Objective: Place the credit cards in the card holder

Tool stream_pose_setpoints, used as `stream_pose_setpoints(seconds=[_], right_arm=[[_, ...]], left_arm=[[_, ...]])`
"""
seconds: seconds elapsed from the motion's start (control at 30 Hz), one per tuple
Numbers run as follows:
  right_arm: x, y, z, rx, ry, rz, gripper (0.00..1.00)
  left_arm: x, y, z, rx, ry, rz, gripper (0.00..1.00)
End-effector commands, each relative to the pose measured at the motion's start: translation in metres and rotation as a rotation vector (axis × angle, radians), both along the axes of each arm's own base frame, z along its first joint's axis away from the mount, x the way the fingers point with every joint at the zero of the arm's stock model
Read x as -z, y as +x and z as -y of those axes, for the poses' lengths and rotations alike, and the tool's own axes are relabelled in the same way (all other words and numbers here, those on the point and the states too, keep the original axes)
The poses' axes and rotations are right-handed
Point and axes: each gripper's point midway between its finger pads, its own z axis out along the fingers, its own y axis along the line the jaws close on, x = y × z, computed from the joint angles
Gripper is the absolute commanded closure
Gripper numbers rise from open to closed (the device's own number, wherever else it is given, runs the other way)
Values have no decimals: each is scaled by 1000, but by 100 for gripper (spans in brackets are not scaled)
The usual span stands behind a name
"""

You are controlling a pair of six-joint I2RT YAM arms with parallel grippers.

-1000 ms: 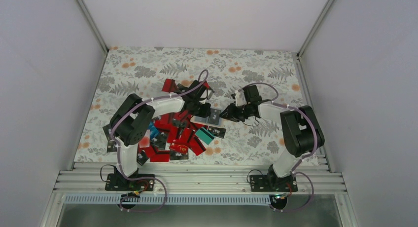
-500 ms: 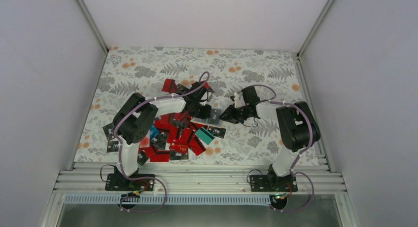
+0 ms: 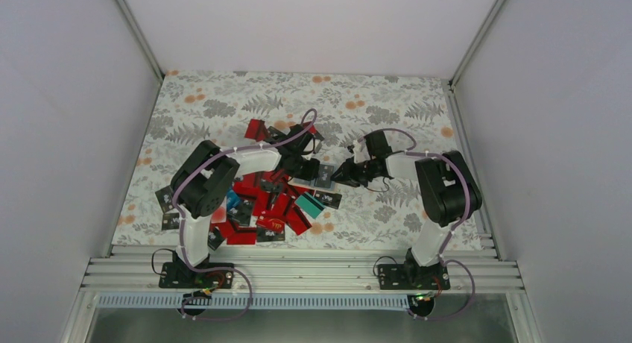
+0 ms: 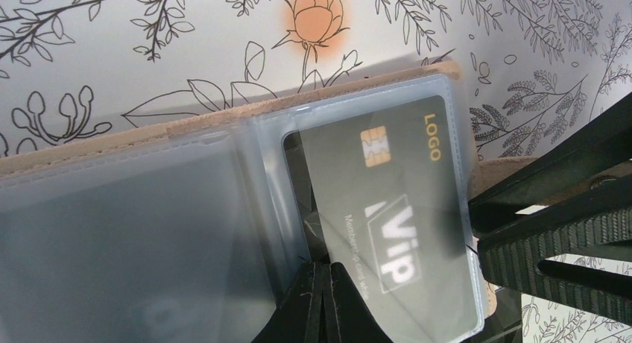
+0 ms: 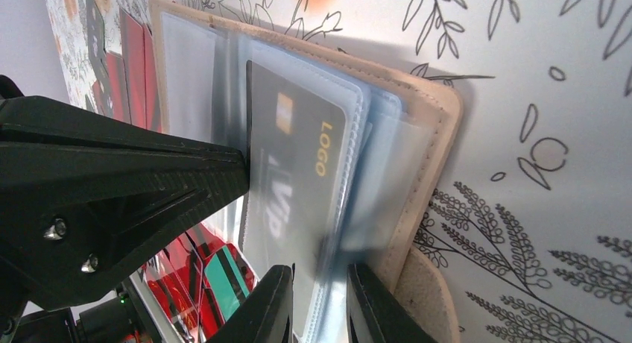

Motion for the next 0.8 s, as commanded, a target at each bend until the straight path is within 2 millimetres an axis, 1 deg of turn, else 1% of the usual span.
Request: stream_pose_setpoints(seconds=[0.0,0.47,0.77], right_arm=[[-3,6,-11,-23,14,21,79],[-2,5,-16,-35,2,18,79],[-11,5,-15,-33,-32,35,81]], left_arm=[[19,-14,-6,15,37,-46,98],[20,-17,-4,21,34,-48,98],[17,-18,-3,21,30,-47,98]])
